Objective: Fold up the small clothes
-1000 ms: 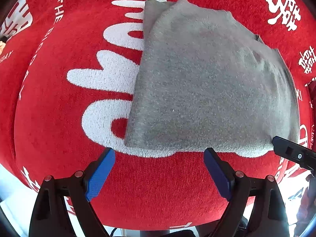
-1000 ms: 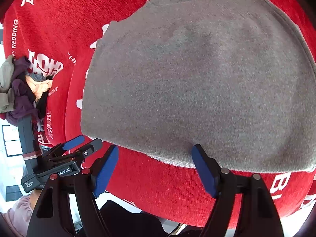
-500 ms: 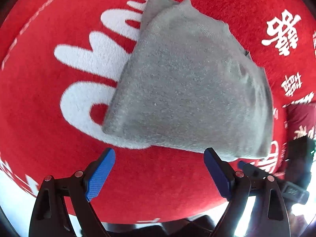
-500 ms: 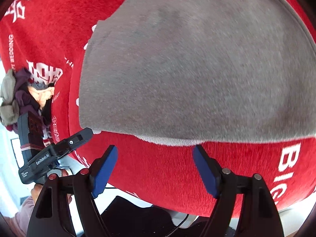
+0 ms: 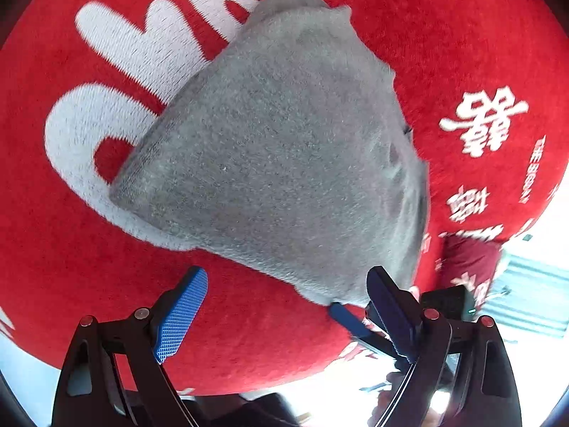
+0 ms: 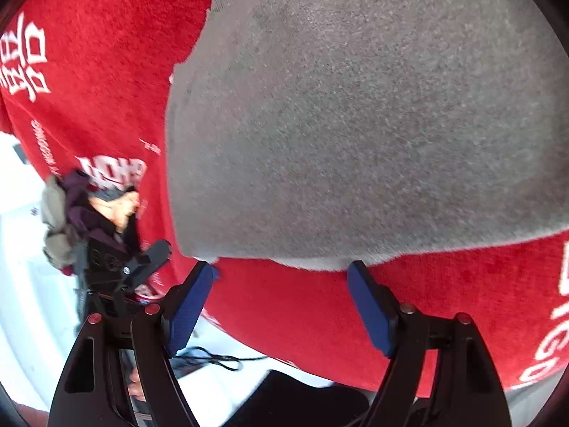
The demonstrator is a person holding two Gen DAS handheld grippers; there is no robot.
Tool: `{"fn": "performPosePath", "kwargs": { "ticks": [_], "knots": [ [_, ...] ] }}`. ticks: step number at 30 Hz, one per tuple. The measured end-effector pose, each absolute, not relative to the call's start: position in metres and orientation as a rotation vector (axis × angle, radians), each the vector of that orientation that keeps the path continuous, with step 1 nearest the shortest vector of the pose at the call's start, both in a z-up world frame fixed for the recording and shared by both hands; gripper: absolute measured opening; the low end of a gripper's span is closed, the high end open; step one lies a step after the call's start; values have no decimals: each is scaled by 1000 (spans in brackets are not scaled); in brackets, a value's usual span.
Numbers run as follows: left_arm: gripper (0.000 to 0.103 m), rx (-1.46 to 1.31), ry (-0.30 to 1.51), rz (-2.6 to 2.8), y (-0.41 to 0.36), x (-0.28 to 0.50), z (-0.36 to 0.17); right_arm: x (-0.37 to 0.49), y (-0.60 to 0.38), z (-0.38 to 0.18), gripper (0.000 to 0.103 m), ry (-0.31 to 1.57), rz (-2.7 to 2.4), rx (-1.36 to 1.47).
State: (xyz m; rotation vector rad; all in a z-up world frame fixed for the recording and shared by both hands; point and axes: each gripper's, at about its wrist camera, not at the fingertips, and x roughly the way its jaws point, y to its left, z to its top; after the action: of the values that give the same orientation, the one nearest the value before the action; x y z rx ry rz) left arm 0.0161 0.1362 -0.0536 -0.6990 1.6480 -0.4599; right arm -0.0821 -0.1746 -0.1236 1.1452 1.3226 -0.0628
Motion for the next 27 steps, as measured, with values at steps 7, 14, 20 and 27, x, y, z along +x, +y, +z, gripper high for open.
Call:
{"fn": "performPosePath", "kwargs": {
  "ticks": [7, 14, 20, 27],
  "knots": [
    [92, -839, 1635, -461, 144, 19, -62, -79, -182, -148, 19, 1196, -90, 1394],
    [92, -978, 1603, -469, 129, 17, -74, -71, -185, -138, 10, 1118, -36, 1433],
    [92, -993, 1495, -409, 116, 34, -69, -59, -191, -120, 10, 1118, 22, 1382],
    [60, -628, 1413, -316, 104, 59, -50, -60, -190, -125, 10, 1189, 38, 1321]
  ]
}}
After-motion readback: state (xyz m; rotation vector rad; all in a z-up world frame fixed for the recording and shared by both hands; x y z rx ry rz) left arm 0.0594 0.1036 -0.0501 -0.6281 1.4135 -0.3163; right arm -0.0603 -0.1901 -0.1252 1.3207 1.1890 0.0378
